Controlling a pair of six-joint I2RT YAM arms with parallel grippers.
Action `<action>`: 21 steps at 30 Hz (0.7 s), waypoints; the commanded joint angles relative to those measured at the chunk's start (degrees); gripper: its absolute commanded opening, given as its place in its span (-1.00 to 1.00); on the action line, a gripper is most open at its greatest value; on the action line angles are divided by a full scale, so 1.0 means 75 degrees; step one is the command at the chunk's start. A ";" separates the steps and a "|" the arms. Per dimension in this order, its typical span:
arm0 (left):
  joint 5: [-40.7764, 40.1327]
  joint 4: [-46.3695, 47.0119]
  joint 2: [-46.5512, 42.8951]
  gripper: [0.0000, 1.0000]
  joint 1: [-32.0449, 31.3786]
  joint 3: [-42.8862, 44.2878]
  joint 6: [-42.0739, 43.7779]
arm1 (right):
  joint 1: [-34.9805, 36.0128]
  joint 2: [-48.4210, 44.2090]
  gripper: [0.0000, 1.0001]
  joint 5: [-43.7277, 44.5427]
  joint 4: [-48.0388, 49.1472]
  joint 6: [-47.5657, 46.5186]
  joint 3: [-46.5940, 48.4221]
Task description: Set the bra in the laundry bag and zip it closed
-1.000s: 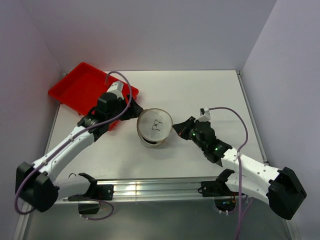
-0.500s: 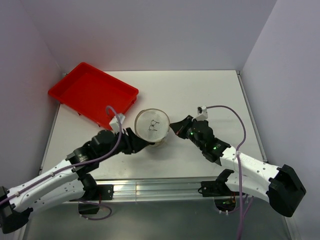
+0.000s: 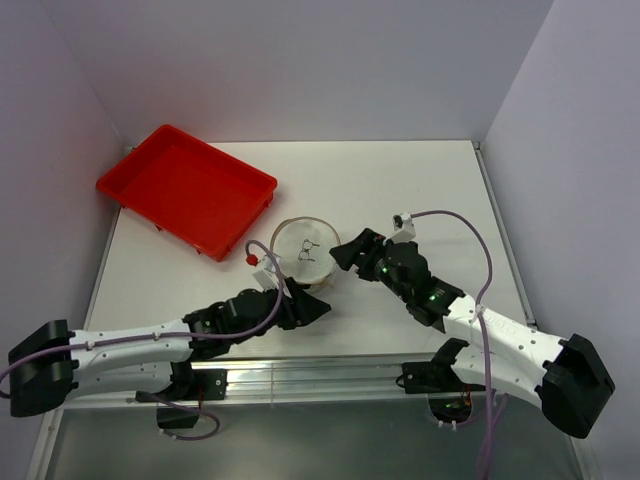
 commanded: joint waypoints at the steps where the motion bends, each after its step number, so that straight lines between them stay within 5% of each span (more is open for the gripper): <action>1: -0.0335 0.1259 0.0527 0.26 -0.0233 0.0336 -0.0216 | 0.0046 -0.0242 0.72 -0.0270 -0.0150 -0.0167 0.0076; 7: -0.0780 0.1599 0.1068 0.22 -0.0292 0.0466 -0.0228 | 0.0046 -0.0266 0.70 -0.0820 0.0190 0.0009 -0.0124; 19: -0.1975 0.1658 0.1982 0.17 -0.0421 0.0899 -0.0474 | 0.0046 0.0344 0.28 -0.1068 0.0647 0.0173 -0.0135; 21: -0.2116 0.1623 0.2041 0.15 -0.0421 0.0981 -0.0485 | 0.0034 0.0356 0.07 -0.1021 0.0635 0.0103 -0.0100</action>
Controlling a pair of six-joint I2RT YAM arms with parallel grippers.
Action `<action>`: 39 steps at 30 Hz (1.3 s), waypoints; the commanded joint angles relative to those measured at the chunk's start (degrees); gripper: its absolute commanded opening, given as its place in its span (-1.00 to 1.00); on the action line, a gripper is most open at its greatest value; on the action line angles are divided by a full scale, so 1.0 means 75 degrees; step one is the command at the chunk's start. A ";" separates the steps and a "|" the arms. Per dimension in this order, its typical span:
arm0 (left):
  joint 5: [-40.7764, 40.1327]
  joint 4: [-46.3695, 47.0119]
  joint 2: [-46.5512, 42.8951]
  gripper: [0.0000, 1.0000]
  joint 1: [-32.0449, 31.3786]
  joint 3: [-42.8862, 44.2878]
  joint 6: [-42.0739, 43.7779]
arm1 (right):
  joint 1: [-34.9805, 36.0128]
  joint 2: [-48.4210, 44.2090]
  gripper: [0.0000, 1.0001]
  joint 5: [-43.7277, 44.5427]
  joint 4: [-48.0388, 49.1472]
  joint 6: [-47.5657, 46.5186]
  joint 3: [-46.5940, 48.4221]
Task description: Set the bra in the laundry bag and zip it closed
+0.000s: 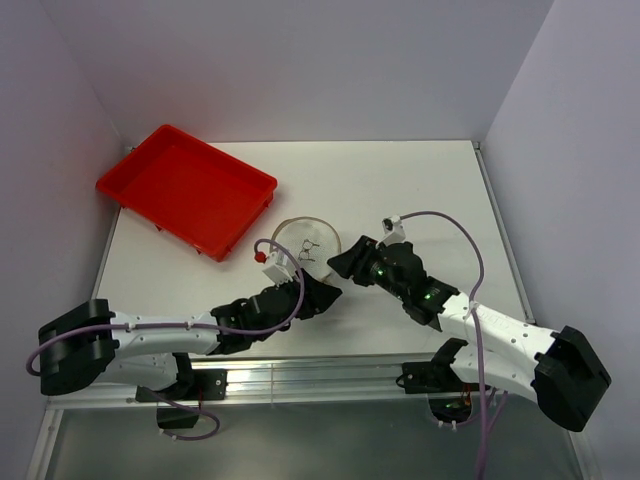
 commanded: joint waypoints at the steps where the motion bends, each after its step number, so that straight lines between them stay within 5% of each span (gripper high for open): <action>1: -0.0621 0.0186 0.0112 0.13 -0.0065 0.0395 -0.0153 | 0.0034 0.0030 0.04 -0.0004 0.0420 -0.0031 0.0017; 8: -0.0996 -0.0036 0.0475 0.01 -0.0101 0.0641 -0.0258 | 0.0034 -0.0076 -0.39 -0.0039 0.0490 -0.0008 -0.0100; 17: -0.1570 -0.0622 0.0452 -0.37 -0.0148 0.0853 -0.0305 | 0.0046 -0.0368 -0.63 0.0090 0.0490 -0.0101 -0.0299; 25: -0.1606 -0.0950 0.0464 -1.00 -0.0253 0.0876 -0.0423 | 0.0034 -0.0322 -0.97 0.0078 0.0595 -0.0171 -0.0323; 39: -0.1805 -0.2742 -0.1408 -1.00 -0.0370 0.0267 -0.0002 | -0.0679 0.0088 -1.00 -0.0389 -0.0143 -0.1354 0.0637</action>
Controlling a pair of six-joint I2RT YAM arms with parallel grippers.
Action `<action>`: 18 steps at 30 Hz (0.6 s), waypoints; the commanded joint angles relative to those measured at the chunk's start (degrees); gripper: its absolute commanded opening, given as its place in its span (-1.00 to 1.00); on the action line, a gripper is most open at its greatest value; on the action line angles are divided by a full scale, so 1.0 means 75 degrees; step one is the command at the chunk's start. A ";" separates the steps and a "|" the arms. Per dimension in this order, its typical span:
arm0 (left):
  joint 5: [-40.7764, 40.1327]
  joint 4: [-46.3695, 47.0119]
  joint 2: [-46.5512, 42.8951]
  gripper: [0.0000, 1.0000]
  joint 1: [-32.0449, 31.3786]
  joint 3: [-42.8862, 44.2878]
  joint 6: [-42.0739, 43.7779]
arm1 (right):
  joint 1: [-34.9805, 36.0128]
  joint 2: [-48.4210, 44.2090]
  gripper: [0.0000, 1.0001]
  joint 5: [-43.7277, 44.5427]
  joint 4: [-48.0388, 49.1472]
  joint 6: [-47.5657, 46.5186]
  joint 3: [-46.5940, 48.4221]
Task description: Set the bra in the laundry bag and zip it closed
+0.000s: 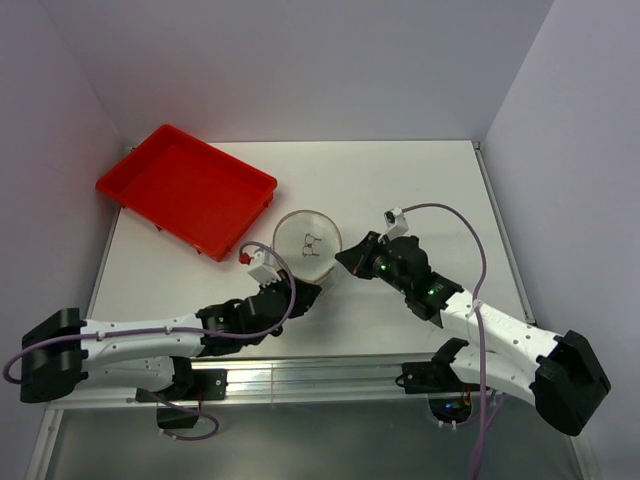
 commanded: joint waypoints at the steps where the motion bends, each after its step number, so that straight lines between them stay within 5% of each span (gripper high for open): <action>1: -0.0502 -0.0924 -0.0743 -1.00 -0.0067 -0.0234 0.0252 | -0.0366 0.0292 -1.00 -0.0270 -0.0087 -0.0626 0.0472; 10: -0.1007 -0.2589 -0.2267 -1.00 -0.0067 -0.0492 0.0522 | -0.1162 0.1123 -1.00 -0.0986 -0.0591 -0.1599 0.1490; 15: -0.0342 -0.1562 -0.2234 -1.00 -0.0079 -0.0808 0.0838 | -0.1269 0.2131 -1.00 -0.1279 -0.1375 -0.2441 0.3141; 17: -0.0234 -0.0895 -0.1802 -1.00 -0.0079 -0.0786 0.0851 | -0.1257 0.2589 -0.80 -0.1443 -0.1866 -0.2584 0.3738; 18: -0.0188 -0.0717 -0.1648 -1.00 -0.0079 -0.0693 0.0862 | -0.1245 0.2543 -0.29 -0.1409 -0.1834 -0.2538 0.3753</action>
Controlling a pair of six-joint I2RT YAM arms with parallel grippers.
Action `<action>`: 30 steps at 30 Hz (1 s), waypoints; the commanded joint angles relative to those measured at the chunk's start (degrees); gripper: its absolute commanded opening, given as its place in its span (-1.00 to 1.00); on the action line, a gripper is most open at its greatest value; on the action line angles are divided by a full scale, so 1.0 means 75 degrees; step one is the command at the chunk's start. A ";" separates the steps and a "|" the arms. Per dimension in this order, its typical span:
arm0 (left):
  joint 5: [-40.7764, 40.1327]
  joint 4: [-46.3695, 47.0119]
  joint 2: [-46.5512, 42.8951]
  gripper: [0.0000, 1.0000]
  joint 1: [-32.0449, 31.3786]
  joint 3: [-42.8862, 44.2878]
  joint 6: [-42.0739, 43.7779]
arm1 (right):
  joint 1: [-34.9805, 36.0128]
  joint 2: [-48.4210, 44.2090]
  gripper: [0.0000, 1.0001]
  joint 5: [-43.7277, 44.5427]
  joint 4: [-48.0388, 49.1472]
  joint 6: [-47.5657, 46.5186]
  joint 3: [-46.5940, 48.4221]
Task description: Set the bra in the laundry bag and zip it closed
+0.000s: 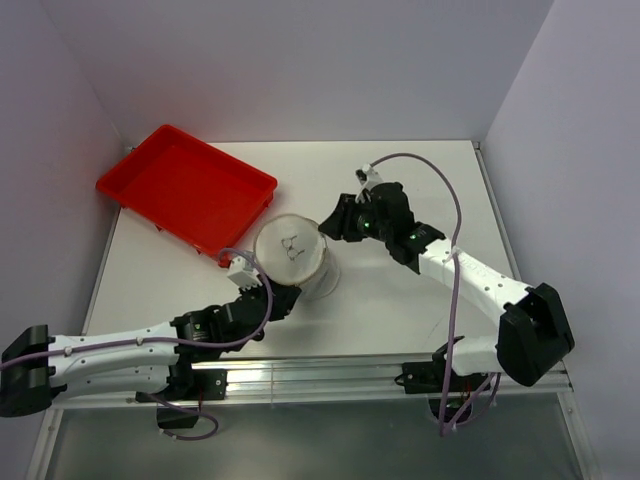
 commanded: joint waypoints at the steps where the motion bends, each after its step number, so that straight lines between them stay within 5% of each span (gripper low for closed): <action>1: 0.0393 0.0802 0.0567 -1.00 -0.0082 0.0028 0.0334 | -0.0301 -0.0047 0.01 0.0635 -0.0132 -0.0620 0.0580; 3: 0.0521 0.1623 0.1011 -1.00 -0.0082 0.0226 0.0557 | -0.0278 -0.0677 0.50 0.0739 0.0125 -0.0236 -0.0016; 5: 0.0568 0.2300 0.1422 -0.99 -0.0082 0.0367 0.0675 | -0.0254 -0.1276 0.67 0.0729 0.0663 0.0291 -0.0941; 9: 0.0662 0.3088 0.1962 -1.00 -0.0082 0.0637 0.0874 | 0.0120 -0.3277 0.72 0.1115 0.1111 0.1219 -0.2617; 13: 0.0849 0.3382 0.2338 -1.00 -0.0082 0.0673 0.0839 | 0.0448 -0.3927 0.69 0.0800 0.1286 0.1840 -0.3474; 19: 0.1002 0.3406 0.2561 -1.00 -0.0082 0.0778 0.0862 | 0.1152 -0.3612 0.43 0.1069 0.1415 0.2005 -0.3311; 22: 0.1037 0.3371 0.2526 -1.00 -0.0082 0.0778 0.0897 | 0.1152 -0.3296 0.08 0.1080 0.1895 0.2204 -0.3405; 26: 0.1038 0.3231 0.2351 -0.99 -0.0082 0.0673 0.0909 | 0.1152 -0.3119 -0.65 0.1267 0.1908 0.2217 -0.3382; 30: 0.0956 0.2856 0.2069 -1.00 -0.0082 0.0532 0.0956 | 0.1117 -0.3189 -1.00 0.1654 0.1557 0.2030 -0.3242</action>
